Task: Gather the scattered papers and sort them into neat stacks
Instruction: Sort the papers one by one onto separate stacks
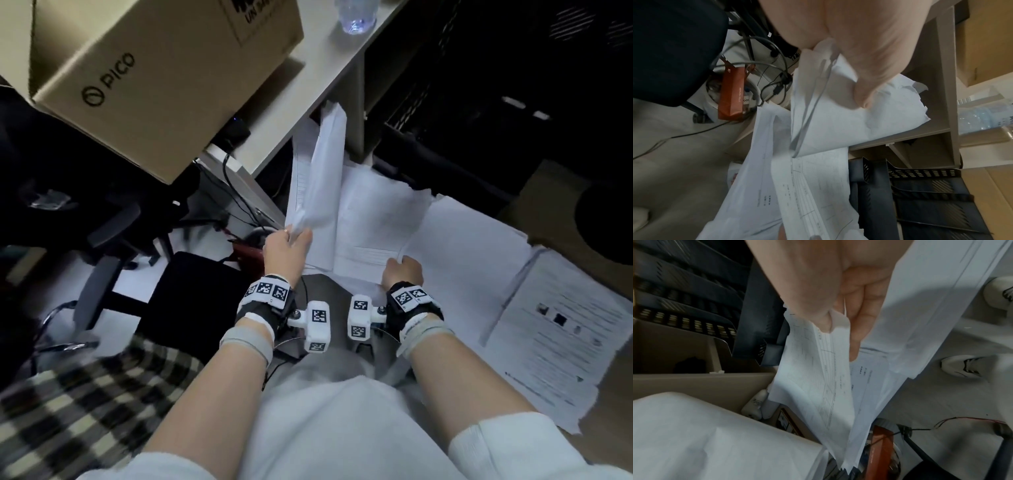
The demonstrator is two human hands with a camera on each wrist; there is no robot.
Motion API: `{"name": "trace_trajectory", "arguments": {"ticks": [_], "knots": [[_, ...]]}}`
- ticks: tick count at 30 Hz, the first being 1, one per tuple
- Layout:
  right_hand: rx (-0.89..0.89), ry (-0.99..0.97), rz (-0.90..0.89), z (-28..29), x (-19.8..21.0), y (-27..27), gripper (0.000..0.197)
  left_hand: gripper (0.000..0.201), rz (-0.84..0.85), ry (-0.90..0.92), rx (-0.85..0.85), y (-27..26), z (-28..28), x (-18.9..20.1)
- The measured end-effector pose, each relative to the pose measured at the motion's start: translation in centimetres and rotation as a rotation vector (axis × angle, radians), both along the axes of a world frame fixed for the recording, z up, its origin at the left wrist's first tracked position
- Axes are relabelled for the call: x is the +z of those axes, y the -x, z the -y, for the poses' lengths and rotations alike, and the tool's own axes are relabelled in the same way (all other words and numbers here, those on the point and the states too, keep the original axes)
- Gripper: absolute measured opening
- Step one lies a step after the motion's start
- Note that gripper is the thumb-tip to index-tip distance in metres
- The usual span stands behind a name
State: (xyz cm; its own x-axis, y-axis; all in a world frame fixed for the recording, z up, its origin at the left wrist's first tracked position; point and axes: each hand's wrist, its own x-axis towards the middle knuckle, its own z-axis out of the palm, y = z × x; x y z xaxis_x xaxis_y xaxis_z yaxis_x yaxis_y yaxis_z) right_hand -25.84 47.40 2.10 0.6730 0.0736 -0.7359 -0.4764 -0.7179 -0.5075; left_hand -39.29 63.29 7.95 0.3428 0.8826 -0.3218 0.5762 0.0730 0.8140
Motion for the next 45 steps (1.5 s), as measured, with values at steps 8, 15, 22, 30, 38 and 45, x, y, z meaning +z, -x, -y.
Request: {"name": "trace_trajectory", "arguments": {"ticks": [8,15,22,30,38,45], "knots": [[0.064,-0.133,-0.088,-3.8,-1.8,0.5,0.043,0.034,-0.028,0.004,-0.003,0.5,-1.7,-0.8],[0.066,-0.284,0.039,-2.3,1.6,-0.6,0.065,0.03,-0.013,0.072,-0.117,-2.1,-0.4,-1.3],[0.096,-0.634,-0.018,1.6,8.0,-3.4,0.048,0.041,0.139,0.421,-0.286,-7.9,5.5,-0.6],[0.068,-0.691,-0.09,8.6,8.8,-4.5,0.07,0.028,0.156,0.498,-0.416,-11.4,11.1,1.1],[-0.301,-0.335,0.157,12.5,5.7,-4.3,0.019,0.03,0.053,0.264,-0.438,-10.1,12.8,-0.2],[-0.371,-0.071,0.05,15.5,2.6,-2.6,0.032,0.027,0.04,0.194,-0.346,-8.8,12.5,-0.8]]}}
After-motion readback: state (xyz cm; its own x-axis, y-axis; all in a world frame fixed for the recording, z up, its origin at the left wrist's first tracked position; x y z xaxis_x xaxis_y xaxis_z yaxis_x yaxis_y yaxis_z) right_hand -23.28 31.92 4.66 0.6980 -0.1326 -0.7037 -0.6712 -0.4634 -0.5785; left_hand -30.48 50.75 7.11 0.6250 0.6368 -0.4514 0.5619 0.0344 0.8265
